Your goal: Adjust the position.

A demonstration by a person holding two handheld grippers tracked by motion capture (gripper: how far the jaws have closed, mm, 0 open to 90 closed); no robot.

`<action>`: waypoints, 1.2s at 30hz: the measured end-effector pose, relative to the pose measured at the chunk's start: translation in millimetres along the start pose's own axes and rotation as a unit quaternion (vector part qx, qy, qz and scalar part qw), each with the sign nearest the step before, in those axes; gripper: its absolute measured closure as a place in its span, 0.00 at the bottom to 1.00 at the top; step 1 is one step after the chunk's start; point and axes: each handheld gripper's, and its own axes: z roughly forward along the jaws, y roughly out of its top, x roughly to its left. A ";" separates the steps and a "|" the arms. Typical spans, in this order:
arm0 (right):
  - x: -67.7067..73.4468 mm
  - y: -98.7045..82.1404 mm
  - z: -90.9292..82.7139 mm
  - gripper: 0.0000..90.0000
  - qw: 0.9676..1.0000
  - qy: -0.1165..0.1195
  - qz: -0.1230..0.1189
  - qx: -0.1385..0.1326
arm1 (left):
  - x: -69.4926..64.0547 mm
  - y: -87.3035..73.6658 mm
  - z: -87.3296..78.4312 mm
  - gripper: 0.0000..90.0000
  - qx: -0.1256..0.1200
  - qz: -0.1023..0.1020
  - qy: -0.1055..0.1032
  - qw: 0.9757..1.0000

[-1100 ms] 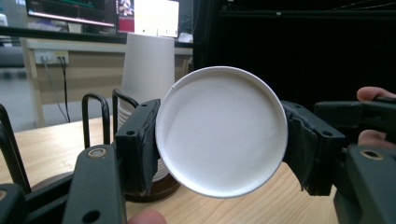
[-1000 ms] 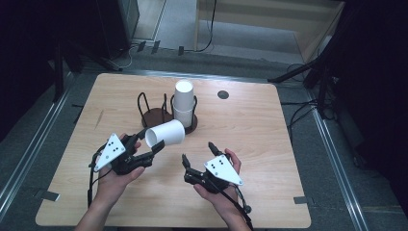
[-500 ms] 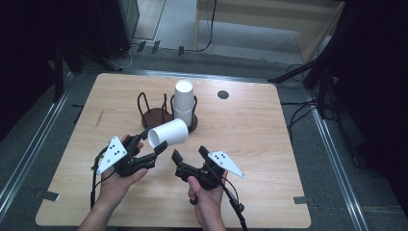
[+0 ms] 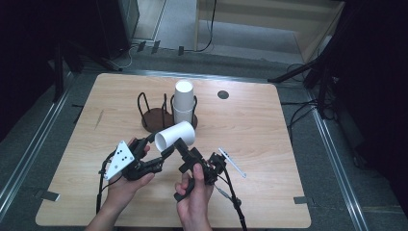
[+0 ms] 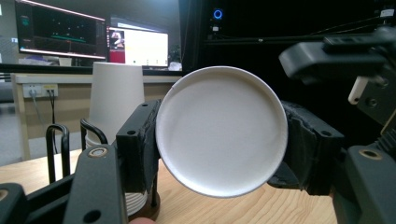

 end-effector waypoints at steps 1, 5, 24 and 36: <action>0.0 0.0 0.0 0.02 1.000 0.000 0.000 0.000 | 0.0 0.0 0.0 0.39 0.000 0.000 0.000 1.000; -3.4 1.6 2.7 0.03 0.997 0.016 0.073 -0.001 | -3.1 -1.6 1.6 0.39 -0.001 0.002 -0.003 1.000; -18.5 3.7 27.4 0.03 0.970 0.052 0.237 0.018 | -9.4 -0.5 2.5 0.39 -0.012 0.000 -0.008 1.000; -21.6 4.1 33.3 0.14 0.961 0.065 0.267 0.015 | -9.9 -0.3 2.4 0.39 -0.011 -0.004 -0.011 1.000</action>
